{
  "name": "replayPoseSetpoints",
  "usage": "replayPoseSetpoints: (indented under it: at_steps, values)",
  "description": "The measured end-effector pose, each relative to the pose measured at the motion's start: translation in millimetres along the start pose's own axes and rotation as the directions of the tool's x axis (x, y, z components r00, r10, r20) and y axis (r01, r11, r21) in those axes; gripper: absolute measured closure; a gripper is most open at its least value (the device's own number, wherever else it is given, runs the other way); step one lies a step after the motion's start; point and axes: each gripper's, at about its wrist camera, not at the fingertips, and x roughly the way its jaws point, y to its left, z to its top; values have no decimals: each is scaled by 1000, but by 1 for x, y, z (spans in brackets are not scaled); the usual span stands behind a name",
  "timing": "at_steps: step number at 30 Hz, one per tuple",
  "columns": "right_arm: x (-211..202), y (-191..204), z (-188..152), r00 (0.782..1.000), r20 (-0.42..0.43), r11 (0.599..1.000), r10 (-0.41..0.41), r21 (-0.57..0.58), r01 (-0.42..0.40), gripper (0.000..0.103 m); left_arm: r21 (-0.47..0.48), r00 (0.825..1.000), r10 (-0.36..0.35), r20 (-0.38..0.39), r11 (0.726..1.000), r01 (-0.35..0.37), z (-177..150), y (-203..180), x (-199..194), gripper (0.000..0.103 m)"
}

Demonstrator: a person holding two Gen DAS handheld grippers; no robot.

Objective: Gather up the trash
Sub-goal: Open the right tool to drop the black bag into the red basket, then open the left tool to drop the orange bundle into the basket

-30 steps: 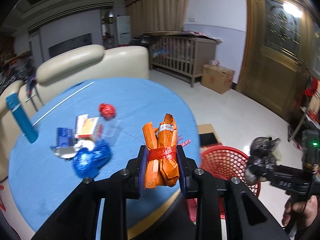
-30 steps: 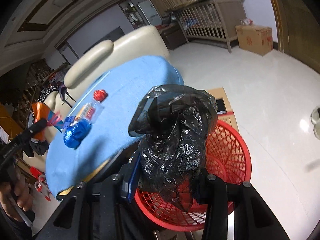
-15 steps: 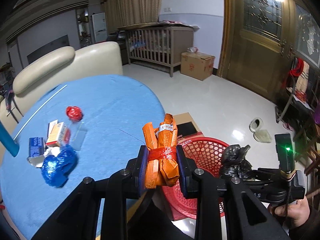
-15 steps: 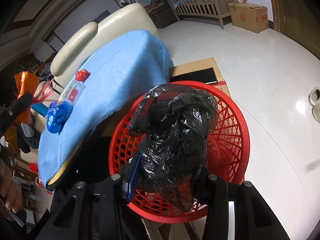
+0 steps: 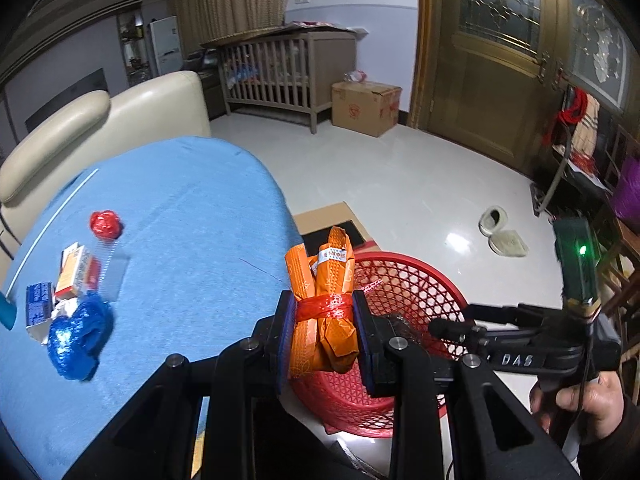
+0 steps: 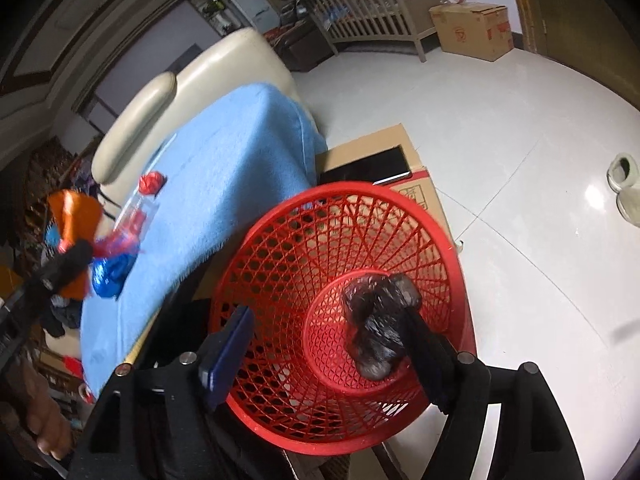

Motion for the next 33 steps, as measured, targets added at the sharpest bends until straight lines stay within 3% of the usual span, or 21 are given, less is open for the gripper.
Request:
replayPoseSetpoints:
  at_steps: [9,10,11,12,18,26,33]
  values:
    - [-35,-12,11,989,148,998,-14,62,5,25,38,990,-107,-88,993,111,1,-27,31,69]
    - [-37,-14,12,987,157,998,-15,68,4,25,43,989,-111,-102,992,116,1,-31,36,54]
    - [-38,-15,13,986,164,997,-15,74,3,25,48,988,-108,-110,992,114,1,-33,39,33]
    - [-40,-16,14,985,172,997,-16,81,2,25,54,989,-92,-114,994,99,0,-35,42,27]
    - [-43,-20,16,982,187,995,-18,103,-1,25,22,991,-89,-102,996,92,-7,-14,31,27]
    - [-40,0,19,982,186,998,8,67,-21,25,-118,999,24,-39,993,-28,-22,60,0,27]
    - [-31,46,21,986,157,999,47,-29,-43,25,-317,990,141,-14,938,-138,-62,138,-36,27]
